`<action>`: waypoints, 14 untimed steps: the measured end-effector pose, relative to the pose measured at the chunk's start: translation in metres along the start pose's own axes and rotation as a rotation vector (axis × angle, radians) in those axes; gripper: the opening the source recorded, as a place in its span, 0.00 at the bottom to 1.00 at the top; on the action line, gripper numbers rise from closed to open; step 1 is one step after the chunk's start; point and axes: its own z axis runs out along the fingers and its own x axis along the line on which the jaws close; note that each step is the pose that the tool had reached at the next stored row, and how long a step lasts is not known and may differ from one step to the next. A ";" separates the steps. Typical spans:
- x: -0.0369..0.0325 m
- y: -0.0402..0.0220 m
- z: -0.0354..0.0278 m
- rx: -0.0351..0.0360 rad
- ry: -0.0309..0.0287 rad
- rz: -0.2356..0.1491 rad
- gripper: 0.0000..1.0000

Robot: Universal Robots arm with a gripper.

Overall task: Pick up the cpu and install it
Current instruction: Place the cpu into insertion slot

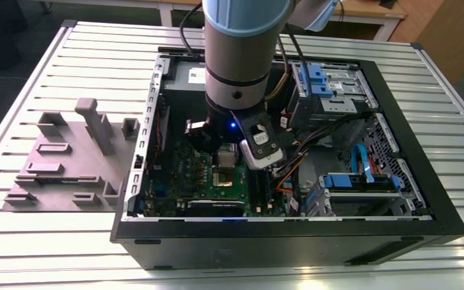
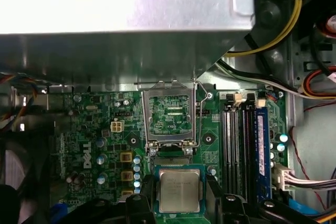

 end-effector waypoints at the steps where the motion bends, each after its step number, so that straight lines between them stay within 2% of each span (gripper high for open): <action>1: 0.0000 -0.0003 0.0018 0.0000 0.0002 -0.001 0.47; 3: 0.0000 -0.0007 0.0049 0.0016 0.0010 -0.001 0.47; 4: 0.0000 -0.0007 0.0058 0.0047 0.0016 -0.001 0.47; 9: 0.0000 -0.0009 0.0093 0.0286 0.0044 -0.002 0.47; 14: 0.0000 -0.0011 0.0142 0.0429 0.0053 -0.011 0.47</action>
